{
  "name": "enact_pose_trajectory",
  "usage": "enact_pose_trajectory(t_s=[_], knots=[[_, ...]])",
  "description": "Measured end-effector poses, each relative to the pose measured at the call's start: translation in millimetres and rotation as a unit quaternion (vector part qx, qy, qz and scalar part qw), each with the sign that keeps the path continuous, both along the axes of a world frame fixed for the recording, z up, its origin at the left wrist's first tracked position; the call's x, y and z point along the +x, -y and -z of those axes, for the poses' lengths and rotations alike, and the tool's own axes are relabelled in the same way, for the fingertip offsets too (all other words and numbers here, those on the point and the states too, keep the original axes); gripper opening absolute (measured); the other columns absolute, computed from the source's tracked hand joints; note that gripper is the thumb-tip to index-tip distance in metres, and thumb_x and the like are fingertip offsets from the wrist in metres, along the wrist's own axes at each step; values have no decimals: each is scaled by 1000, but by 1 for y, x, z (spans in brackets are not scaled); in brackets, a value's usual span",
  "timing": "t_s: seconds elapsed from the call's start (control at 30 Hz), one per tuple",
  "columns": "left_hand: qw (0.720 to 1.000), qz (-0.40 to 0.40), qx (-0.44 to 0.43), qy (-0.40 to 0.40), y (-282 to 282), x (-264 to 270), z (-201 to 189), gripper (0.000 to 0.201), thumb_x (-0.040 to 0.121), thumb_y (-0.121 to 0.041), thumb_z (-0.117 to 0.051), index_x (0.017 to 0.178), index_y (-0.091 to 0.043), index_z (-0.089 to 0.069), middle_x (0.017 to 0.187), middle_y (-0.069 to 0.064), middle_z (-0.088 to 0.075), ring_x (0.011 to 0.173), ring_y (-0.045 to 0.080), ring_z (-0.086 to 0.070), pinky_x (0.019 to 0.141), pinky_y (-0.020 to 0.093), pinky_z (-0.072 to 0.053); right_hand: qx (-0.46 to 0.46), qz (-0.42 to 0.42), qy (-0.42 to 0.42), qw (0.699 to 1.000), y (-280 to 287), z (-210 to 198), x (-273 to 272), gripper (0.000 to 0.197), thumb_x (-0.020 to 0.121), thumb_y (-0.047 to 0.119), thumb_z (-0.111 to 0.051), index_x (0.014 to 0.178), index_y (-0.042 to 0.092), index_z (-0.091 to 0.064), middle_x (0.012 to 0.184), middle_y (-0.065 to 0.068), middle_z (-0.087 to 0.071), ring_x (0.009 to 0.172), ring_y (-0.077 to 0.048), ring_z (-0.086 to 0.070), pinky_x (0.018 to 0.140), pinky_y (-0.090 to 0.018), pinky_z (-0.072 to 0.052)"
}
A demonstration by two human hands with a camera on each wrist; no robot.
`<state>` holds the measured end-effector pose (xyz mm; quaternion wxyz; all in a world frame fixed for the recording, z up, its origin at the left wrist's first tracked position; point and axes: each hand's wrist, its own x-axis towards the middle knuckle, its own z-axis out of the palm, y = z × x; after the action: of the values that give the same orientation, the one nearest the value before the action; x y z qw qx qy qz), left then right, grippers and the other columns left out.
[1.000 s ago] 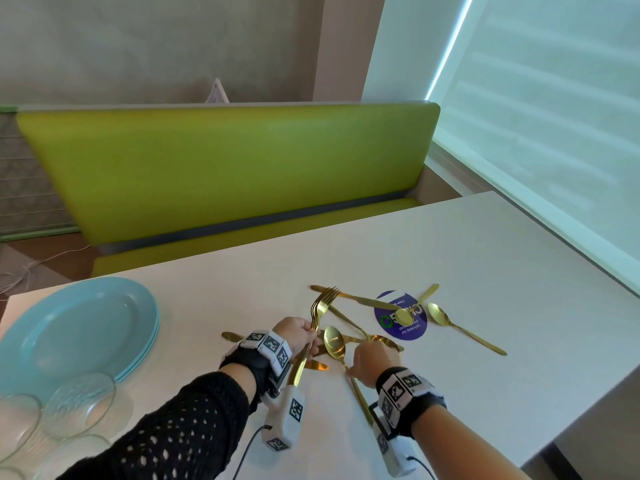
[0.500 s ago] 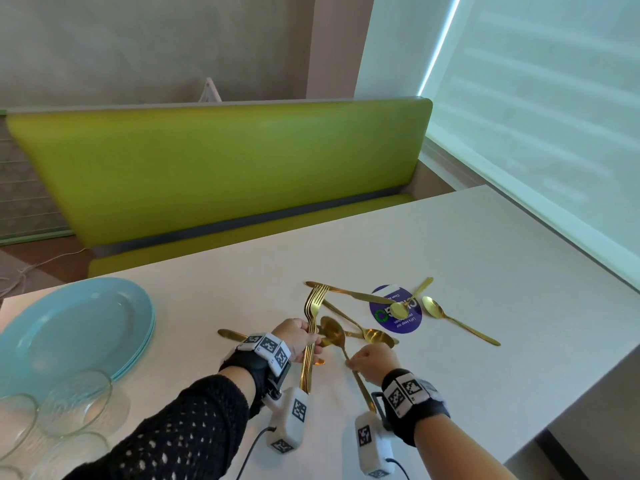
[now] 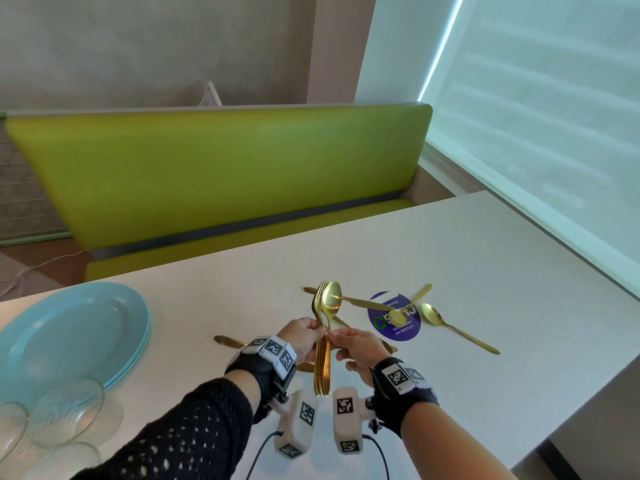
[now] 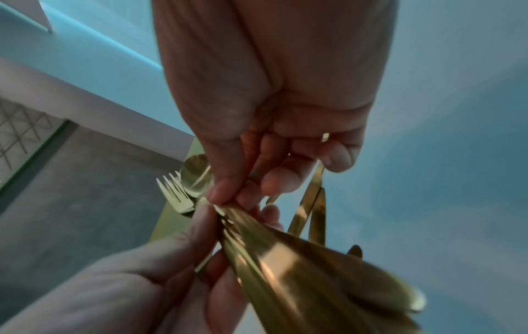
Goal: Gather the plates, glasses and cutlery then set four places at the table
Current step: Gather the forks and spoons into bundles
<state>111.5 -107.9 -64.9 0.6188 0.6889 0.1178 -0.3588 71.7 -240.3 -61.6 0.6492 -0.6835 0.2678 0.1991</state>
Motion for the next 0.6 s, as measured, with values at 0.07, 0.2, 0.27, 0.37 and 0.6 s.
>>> enact_pose_trajectory(t_s=[0.07,0.2,0.27,0.37,0.6], knots=[[1000,-11,-13,-8,1,1,-1,7,93,-15,-55,88,-12,-59,95,17,-66,96,37,-68,91,53,-52,-38,-24,11,999,-2,0,2,14,89,26,-61,77,19,-64,71,4,-66,59,-7,-51,54,-20,-34],[997,-41,-56,-40,1,2,-3,7,95,-7,-50,99,-6,-55,85,13,-64,74,25,-66,83,43,-55,-93,-59,44,993,-4,-2,8,16,91,21,-59,76,17,-62,69,5,-63,55,-4,-50,41,-8,-35],[996,-48,-56,-43,0,4,-1,11,95,-7,-51,106,-5,-54,84,13,-64,72,24,-65,77,40,-55,-99,-69,50,991,-4,-1,10,16,92,21,-59,76,17,-62,69,4,-63,55,-3,-51,39,-5,-35],[997,-42,-39,-42,-2,9,1,12,94,-12,-53,103,-5,-57,78,12,-64,68,23,-64,67,35,-57,-97,-70,61,991,-5,1,14,18,91,18,-60,74,16,-64,67,3,-64,48,1,-53,39,-6,-36],[997,-57,-23,-54,-7,20,1,12,97,-10,-47,86,-9,-52,77,8,-62,65,20,-61,64,34,-54,-190,-106,63,974,-1,4,35,10,87,18,-64,87,12,-72,73,4,-68,66,-7,-60,63,-16,-49]])
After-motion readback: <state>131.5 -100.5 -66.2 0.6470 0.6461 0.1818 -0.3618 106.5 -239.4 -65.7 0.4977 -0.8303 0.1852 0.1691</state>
